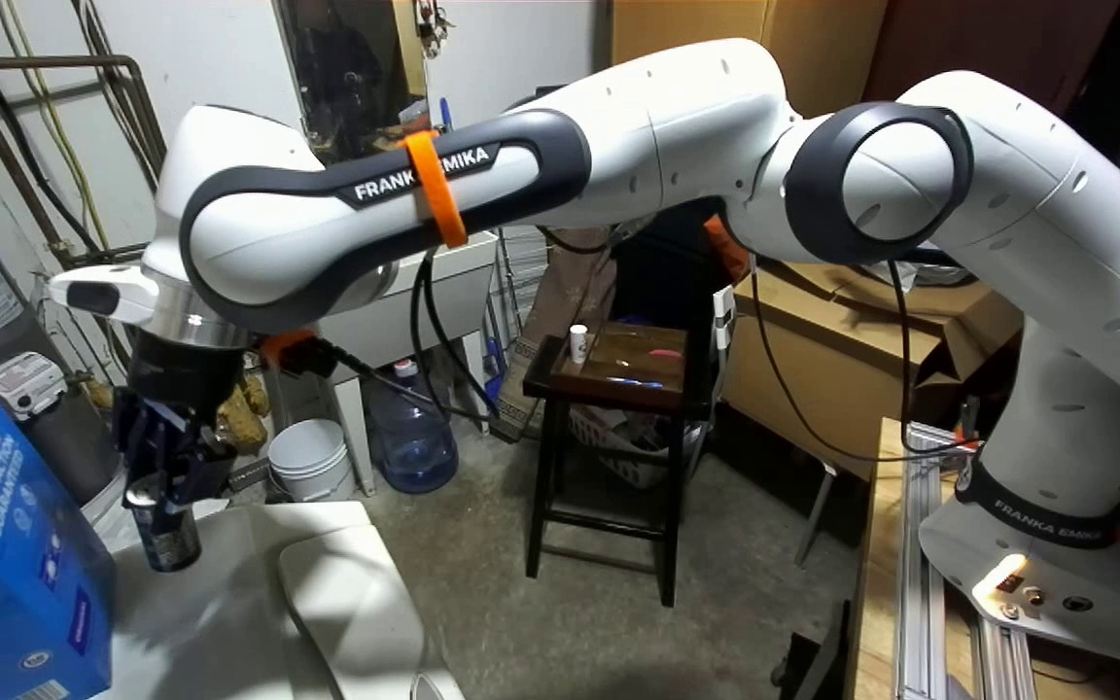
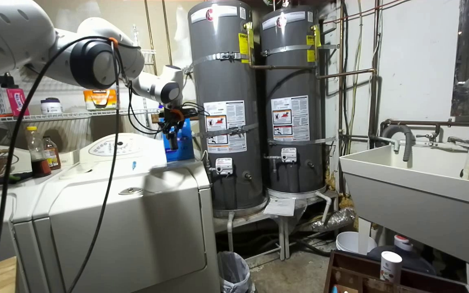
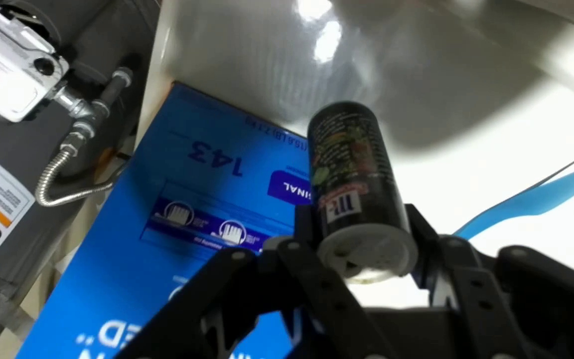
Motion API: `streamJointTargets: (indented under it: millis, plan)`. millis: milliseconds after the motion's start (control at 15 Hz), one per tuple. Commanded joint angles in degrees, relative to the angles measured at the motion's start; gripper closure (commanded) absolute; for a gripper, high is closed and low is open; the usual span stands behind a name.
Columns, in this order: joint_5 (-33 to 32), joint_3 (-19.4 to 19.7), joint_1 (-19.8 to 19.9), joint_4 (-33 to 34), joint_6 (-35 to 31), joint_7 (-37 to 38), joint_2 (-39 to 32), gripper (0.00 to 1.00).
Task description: Pick up the can from the chair and put it on the washing machine
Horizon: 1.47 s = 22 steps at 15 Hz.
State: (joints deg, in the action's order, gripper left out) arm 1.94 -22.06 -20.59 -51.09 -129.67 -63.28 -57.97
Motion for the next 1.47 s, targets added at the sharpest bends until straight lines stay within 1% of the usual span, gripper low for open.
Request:
streamJointTargets:
  millis: [0,267,600,1000,1067,1267,1400]
  plan:
    - [2.1,-1.0,-0.2,2.5,0.3,2.5,-3.6,0.80]
    - [1.4,0.5,-1.1,3.9,-0.5,7.9,-5.5,0.80]
    - [1.1,0.3,-1.3,6.7,0.4,10.6,-7.5,0.80]
    - [1.0,0.2,-1.7,10.0,1.7,11.4,-9.6,0.80]
    - [1.5,0.8,-2.3,12.0,2.3,11.1,-10.6,0.80]
    - [2.0,0.3,-2.5,14.6,4.1,10.1,-12.0,0.80]
    - [1.8,0.7,-3.1,16.4,5.5,10.3,-12.8,0.80]
